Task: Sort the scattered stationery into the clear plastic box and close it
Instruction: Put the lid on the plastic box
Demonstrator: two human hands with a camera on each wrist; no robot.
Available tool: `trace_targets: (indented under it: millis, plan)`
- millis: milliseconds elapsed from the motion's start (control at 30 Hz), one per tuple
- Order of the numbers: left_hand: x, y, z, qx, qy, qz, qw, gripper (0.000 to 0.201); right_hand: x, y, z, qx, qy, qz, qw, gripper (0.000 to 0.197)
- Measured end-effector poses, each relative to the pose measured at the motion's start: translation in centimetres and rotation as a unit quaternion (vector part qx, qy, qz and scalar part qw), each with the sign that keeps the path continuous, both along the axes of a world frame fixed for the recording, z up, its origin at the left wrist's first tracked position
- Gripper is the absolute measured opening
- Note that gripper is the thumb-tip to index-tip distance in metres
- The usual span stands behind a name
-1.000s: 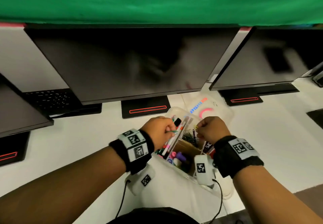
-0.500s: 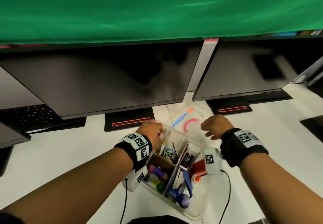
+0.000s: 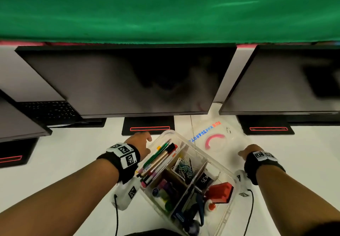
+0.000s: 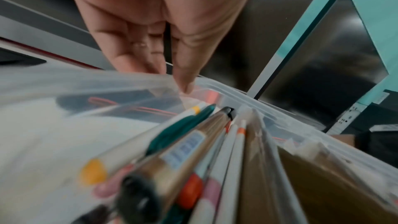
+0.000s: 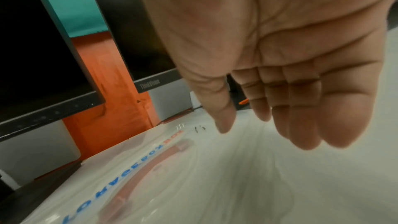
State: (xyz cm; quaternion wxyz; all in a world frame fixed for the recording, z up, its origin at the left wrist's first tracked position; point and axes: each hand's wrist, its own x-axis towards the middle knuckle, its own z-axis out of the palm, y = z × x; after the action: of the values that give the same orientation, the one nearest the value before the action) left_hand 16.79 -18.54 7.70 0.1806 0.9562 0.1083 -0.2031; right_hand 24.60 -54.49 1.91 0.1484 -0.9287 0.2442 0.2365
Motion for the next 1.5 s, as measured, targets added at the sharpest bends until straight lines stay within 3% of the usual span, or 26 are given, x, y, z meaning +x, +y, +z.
trace_targets:
  millis: [233,333,433,567,700,867,933,1067,1167,1233,1300,1367,1500]
  plan:
    - [-1.5,0.0,0.1,0.056,0.023,-0.043,0.997,0.028,-1.5,1.0,-2.7,0.09,0.009,-0.037,0.995,0.035]
    - [-2.3,1.4,0.0,0.05,0.033,-0.015,0.998,0.027,-1.8,0.4,-3.3,0.124,0.004,-0.101,0.987,0.033]
    - [-3.0,3.2,0.2,0.053,0.04,0.012,0.998,0.026,-1.5,0.1,-2.6,0.193,-0.056,-0.18,0.963,0.032]
    - [-4.1,6.0,0.4,0.07,0.035,0.043,0.996,0.027,-2.1,0.0,-3.8,0.224,-0.053,-0.189,0.955,0.039]
    - [-5.0,8.1,0.6,0.081,0.033,0.05,0.995,0.026,-1.7,0.9,-8.0,0.175,-0.039,-0.139,0.974,0.043]
    - [-5.7,9.2,0.3,0.082,0.022,0.061,0.994,0.024,-3.2,5.4,-5.4,0.018,-0.028,0.031,0.999,0.036]
    - [-5.9,9.5,0.2,0.089,0.022,0.065,0.994,0.026,-3.4,5.7,-5.2,0.011,-0.008,0.044,0.999,0.038]
    - [-6.1,10.5,0.0,0.109,0.028,0.067,0.991,0.029,-3.5,5.2,-4.4,0.124,-0.065,-0.102,0.985,0.023]
    - [-5.9,11.4,0.4,0.118,0.03,0.074,0.99,0.031,-4.0,5.6,-2.2,0.2,-0.146,-0.219,0.944,0.024]
    - [-6.0,11.5,0.6,0.116,0.026,0.086,0.989,0.034,-4.5,6.3,0.0,0.23,-0.209,-0.254,0.916,0.037]
    - [-6.4,11.3,0.5,0.104,0.01,0.093,0.99,0.039,-5.4,7.1,2.9,0.254,-0.262,-0.243,0.899,0.052]
    - [-6.7,10.6,0.7,0.089,-0.032,0.064,0.993,0.051,-6.5,7.8,6.0,0.279,-0.293,-0.202,0.892,0.054]
    - [-6.9,7.5,3.3,-0.003,-0.078,-0.103,0.992,0.061,-8.3,10.7,12.3,0.299,-0.311,-0.114,0.895,0.027]
